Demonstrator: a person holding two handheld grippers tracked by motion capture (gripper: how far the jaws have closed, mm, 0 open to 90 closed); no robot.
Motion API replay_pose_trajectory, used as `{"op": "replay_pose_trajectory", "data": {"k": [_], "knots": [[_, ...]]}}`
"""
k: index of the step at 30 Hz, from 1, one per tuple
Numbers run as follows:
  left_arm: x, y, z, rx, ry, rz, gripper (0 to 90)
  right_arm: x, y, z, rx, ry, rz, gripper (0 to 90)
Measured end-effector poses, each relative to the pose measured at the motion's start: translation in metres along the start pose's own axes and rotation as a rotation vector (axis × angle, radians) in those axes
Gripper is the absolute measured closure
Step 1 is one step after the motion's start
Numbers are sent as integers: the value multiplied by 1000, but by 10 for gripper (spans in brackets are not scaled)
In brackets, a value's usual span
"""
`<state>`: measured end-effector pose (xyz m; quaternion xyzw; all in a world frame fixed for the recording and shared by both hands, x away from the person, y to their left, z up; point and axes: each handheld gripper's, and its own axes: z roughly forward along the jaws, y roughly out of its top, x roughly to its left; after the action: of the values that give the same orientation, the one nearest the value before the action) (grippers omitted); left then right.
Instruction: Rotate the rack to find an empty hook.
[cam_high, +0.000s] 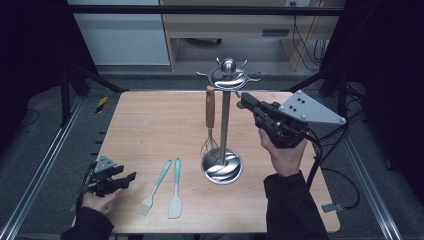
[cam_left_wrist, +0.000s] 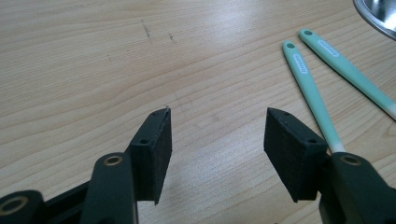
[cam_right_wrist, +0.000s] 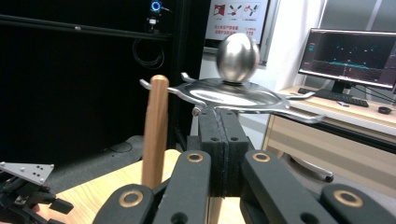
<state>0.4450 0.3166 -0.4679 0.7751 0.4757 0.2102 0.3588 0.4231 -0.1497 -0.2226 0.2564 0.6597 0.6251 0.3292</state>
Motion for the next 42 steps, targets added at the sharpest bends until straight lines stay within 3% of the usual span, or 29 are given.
{"op": "replay_pose_trajectory", "data": {"k": [27, 42], "knots": [[0, 0, 0, 1, -1, 0, 416, 20, 3, 23, 13, 45, 2, 900], [0, 0, 0, -1, -3, -1, 415, 28, 5, 36, 28, 48, 0, 900]]}}
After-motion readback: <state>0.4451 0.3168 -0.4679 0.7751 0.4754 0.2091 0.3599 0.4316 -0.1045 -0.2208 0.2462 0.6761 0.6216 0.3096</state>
